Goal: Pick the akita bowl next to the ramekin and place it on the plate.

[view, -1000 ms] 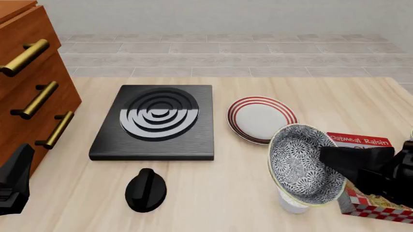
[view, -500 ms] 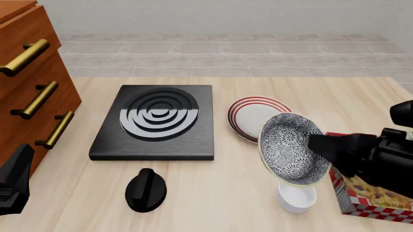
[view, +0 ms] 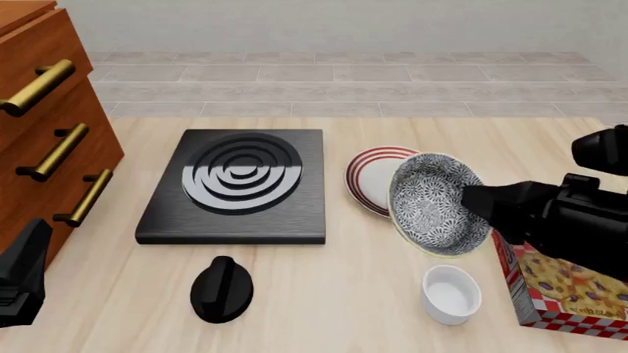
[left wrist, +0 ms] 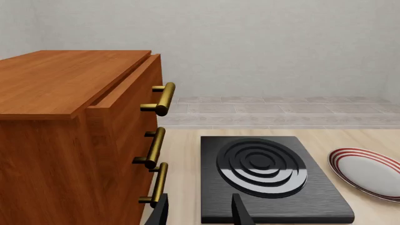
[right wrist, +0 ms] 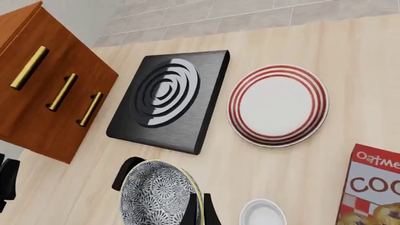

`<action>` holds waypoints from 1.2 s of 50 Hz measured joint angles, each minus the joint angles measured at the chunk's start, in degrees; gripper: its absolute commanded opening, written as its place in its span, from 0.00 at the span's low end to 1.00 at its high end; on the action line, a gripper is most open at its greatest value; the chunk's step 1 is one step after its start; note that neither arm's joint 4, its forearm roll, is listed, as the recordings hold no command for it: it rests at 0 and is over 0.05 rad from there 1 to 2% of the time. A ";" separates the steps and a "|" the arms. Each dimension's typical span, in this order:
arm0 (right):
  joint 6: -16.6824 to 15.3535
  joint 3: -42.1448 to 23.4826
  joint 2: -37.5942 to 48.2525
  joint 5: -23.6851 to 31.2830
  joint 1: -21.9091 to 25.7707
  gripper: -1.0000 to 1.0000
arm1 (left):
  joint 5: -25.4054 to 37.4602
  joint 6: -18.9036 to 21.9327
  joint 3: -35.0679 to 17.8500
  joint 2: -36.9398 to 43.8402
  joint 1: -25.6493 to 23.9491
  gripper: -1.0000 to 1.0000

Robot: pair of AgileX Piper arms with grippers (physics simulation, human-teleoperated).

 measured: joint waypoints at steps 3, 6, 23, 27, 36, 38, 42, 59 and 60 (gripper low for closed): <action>-0.10 -0.10 0.69 -0.62 -0.33 0.00 | 0.00 0.00 0.00 0.00 0.00 1.00; -0.21 -0.20 1.45 -1.30 -0.65 0.00 | 0.00 0.00 0.00 0.00 0.00 1.00; -0.55 -0.59 5.39 -4.97 -2.28 0.00 | 0.00 0.00 0.00 0.00 0.00 1.00; -0.59 -0.69 6.07 -5.62 -2.62 0.00 | 0.00 0.00 0.00 0.00 0.00 1.00; -0.73 -0.86 7.74 -7.15 -3.47 0.00 | 0.00 0.00 0.00 0.00 0.00 1.00; -0.78 -0.89 8.17 -7.53 -3.66 0.00 | 0.00 0.00 0.00 0.00 0.00 1.00; -0.94 -1.06 9.22 -8.42 -4.06 0.00 | 0.00 0.00 0.00 0.00 0.00 1.00; -1.08 -1.23 13.33 -12.28 -5.24 0.00 | 0.00 0.00 0.00 0.00 0.00 1.00; -1.08 -1.23 13.55 -12.48 -5.31 0.00 | 0.00 0.00 0.00 0.00 0.00 1.00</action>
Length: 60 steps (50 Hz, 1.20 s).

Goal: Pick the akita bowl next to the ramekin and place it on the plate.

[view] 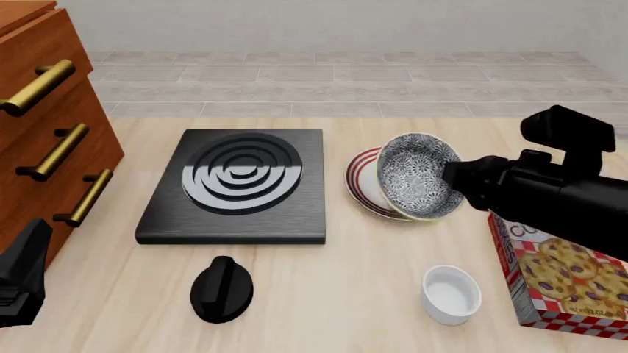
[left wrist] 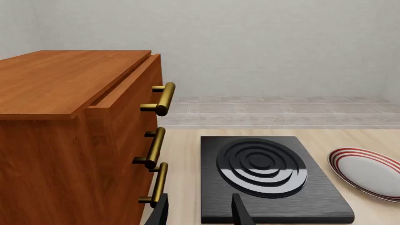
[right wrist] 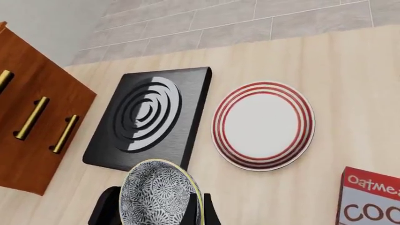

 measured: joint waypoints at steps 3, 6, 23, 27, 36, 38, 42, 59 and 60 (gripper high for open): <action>-0.20 -0.01 0.56 -0.56 -0.24 0.00 | 0.00 0.00 0.00 0.00 0.00 1.00; -0.42 0.07 1.03 -1.12 -0.42 0.00 | 0.00 0.00 0.00 0.00 0.00 1.00; -0.83 -0.85 4.34 -3.73 -1.52 0.00 | 0.00 0.00 0.00 0.00 0.00 1.00; -0.84 -1.07 5.40 -4.53 -1.84 0.00 | 0.00 0.00 0.00 0.00 0.00 1.00; -0.91 -1.46 8.01 -6.47 -2.89 0.00 | 0.00 0.00 0.00 0.00 0.00 1.00; -0.95 -1.49 8.55 -6.89 -3.12 0.00 | 0.00 0.00 0.00 0.00 0.00 1.00; -1.02 -1.52 9.60 -7.74 -3.57 0.00 | 0.00 0.00 0.00 0.00 0.00 1.00; -1.33 -1.71 12.91 -10.28 -5.03 0.00 | 0.00 0.00 0.00 0.00 0.00 1.00; -1.38 -1.74 13.08 -10.41 -5.12 0.00 | 0.00 0.00 0.00 0.00 0.00 1.00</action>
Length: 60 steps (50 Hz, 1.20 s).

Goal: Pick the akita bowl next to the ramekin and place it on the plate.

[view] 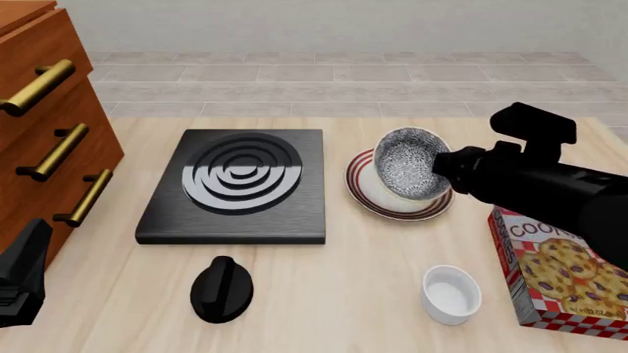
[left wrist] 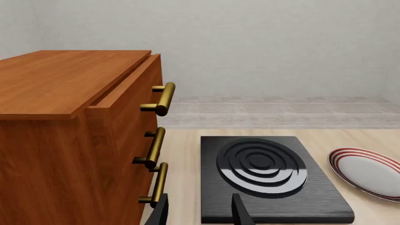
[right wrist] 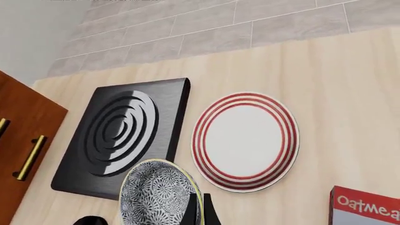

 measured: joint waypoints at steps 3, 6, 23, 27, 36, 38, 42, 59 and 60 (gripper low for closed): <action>-0.13 -0.01 0.57 -0.49 -0.28 0.00 | 0.00 0.00 0.00 0.00 0.00 1.00; -0.26 0.03 1.20 -1.07 -0.61 0.00 | 0.00 0.00 0.00 0.00 0.00 1.00; -1.44 -0.06 5.72 -4.46 -2.56 0.00 | 0.00 0.00 0.00 0.00 0.00 1.00; -1.83 -0.01 6.83 -5.31 -3.00 0.00 | 0.00 0.00 0.00 0.00 0.00 1.00; -2.42 -0.02 8.80 -6.72 -3.81 0.00 | 0.00 0.00 0.00 0.00 0.00 1.00; -2.51 -0.07 9.18 -6.95 -3.96 0.00 | 0.00 0.00 0.00 0.00 0.00 1.00; -2.67 -0.22 9.91 -7.36 -4.24 0.00 | 0.00 0.00 0.00 0.00 0.00 1.00; -2.91 -0.70 12.99 -9.26 -4.83 0.00 | 0.00 0.00 0.00 0.00 0.00 1.00; -2.92 -0.73 13.16 -9.36 -4.87 0.00 | 0.00 0.00 0.00 0.00 0.00 1.00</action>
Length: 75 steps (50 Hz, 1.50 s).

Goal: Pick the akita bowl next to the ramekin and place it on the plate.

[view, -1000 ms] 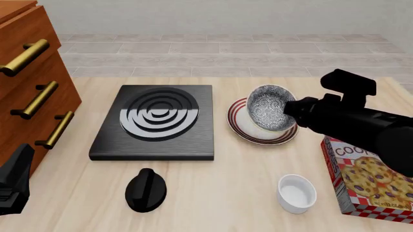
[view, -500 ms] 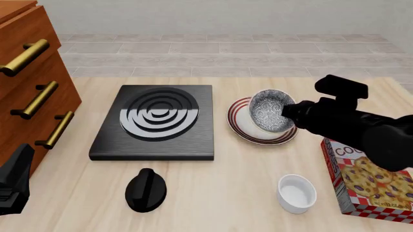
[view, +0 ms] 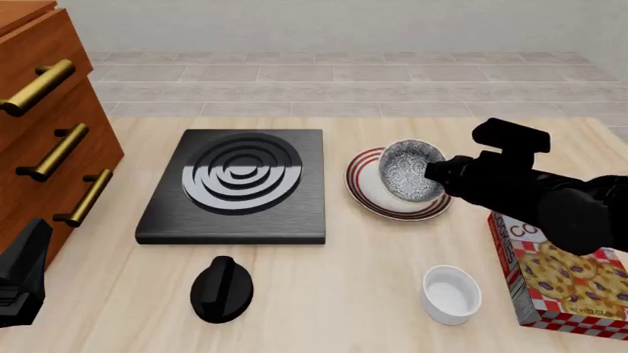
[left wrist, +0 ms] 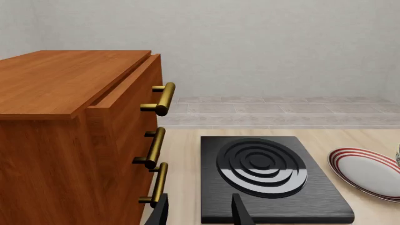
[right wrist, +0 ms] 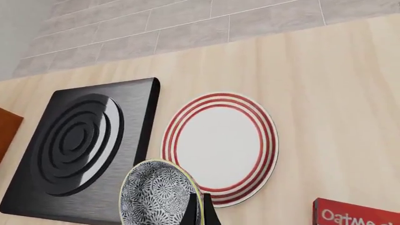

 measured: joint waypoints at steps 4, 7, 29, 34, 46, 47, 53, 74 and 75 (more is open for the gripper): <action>-0.03 -0.15 0.70 -0.43 -0.17 0.00 | 0.00 0.00 0.00 0.00 0.00 1.00; -0.07 -0.28 1.25 -0.74 -0.33 0.00 | 0.00 0.00 0.00 0.00 0.00 1.00; 0.26 -1.60 5.40 -3.02 -0.88 0.00 | 0.00 0.00 0.00 0.00 0.00 1.00; 0.48 -1.98 6.37 -3.55 -0.98 0.00 | 0.00 0.00 0.00 0.00 0.00 1.00; 0.57 -2.62 8.30 -4.70 -1.09 0.00 | 0.00 0.00 0.00 0.00 0.00 1.00; 0.57 -2.65 8.45 -4.83 -1.11 0.00 | 0.00 0.00 0.00 0.00 0.00 1.00; 0.54 -2.85 9.46 -5.61 -1.34 0.00 | 0.00 0.00 0.00 0.00 0.00 1.00; 0.18 -4.31 12.13 -6.61 -2.16 0.00 | 0.00 0.00 0.00 0.00 0.00 1.00; 0.15 -4.41 12.26 -6.62 -2.18 0.00 | 0.00 0.00 0.00 0.00 0.00 1.00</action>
